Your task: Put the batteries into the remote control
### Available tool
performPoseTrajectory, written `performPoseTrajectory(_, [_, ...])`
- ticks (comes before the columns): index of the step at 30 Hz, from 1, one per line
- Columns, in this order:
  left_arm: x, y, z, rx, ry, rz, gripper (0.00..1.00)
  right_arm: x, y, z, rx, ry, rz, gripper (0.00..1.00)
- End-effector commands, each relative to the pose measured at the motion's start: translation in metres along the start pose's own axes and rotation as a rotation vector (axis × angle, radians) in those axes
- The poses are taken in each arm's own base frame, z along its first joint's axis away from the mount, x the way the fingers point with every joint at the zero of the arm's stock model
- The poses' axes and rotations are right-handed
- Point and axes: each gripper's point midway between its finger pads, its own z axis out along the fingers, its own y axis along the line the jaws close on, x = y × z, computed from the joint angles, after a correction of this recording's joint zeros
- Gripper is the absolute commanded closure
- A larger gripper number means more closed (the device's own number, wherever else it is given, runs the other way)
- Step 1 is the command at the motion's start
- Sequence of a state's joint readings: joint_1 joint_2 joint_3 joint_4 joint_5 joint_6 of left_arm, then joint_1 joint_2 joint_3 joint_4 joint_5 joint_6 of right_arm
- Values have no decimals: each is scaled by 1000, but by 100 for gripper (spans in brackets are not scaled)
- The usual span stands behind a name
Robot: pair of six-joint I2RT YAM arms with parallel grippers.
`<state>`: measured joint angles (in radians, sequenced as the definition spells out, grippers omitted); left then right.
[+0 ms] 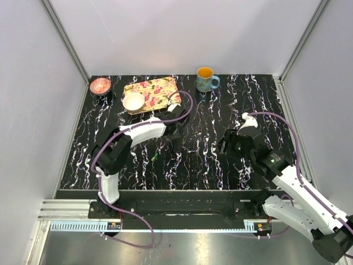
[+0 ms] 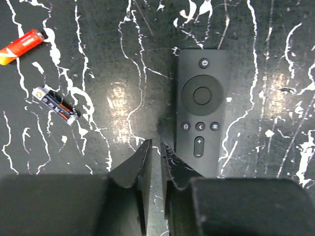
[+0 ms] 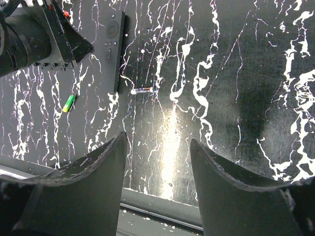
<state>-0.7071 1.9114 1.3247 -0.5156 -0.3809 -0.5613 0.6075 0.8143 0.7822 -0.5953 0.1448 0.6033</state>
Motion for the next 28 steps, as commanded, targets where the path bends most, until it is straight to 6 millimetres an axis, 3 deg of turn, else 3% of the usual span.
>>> performPoseTrajectory(1, [-29,-13,-14,35,-81,-36,80,-8,4,-3,-18,-35,22,37])
performPoseTrajectory(2, [-35,-10,-21,37,-100,-45,78,-7,4,-3,-18,-34,22,37])
performPoseTrajectory(4, [-41,0,-32,25,-123,-61,56,-7,4,-4,-18,-34,24,37])
performPoseTrajectory(5, [-52,5,-52,47,-164,-85,48,-6,3,-4,-16,-33,24,37])
performPoseTrajectory(7, [-50,20,-64,68,-193,-112,27,-8,3,-5,-23,-39,22,36])
performPoseTrajectory(8, [-64,29,-93,122,-262,-153,22,-8,4,-6,-25,-42,18,36])
performPoseTrajectory(9, [-52,45,-90,140,-244,-186,16,-9,4,-7,-26,-47,7,35])
performPoseTrajectory(10, [-51,57,-97,162,-254,-221,1,-11,4,-8,-24,-52,4,33])
performPoseTrajectory(11, [-58,70,-121,209,-303,-283,1,-13,4,-8,-23,-56,0,33])
performPoseTrajectory(12, [-44,92,-115,210,-262,-330,1,-14,3,-8,-18,-64,-6,32])
performPoseTrajectory(14, [-44,116,-141,230,-313,-393,1,-18,3,-9,-11,-75,-8,31])
performPoseTrajectory(15, [-36,135,-142,197,-306,-424,1,-19,2,-8,-3,-77,-14,30])
performPoseTrajectory(17, [-32,157,-161,159,-354,-442,1,-24,4,-8,-5,-91,-17,29])
performPoseTrajectory(19, [-29,178,-164,103,-390,-453,1,-26,3,-5,5,-106,-12,24])
performPoseTrajectory(22, [-20,195,-166,67,-398,-494,1,-31,3,-4,8,-128,-18,18])
performPoseTrajectory(28, [-17,200,-169,60,-394,-525,1,-38,5,-3,12,-135,-51,12])
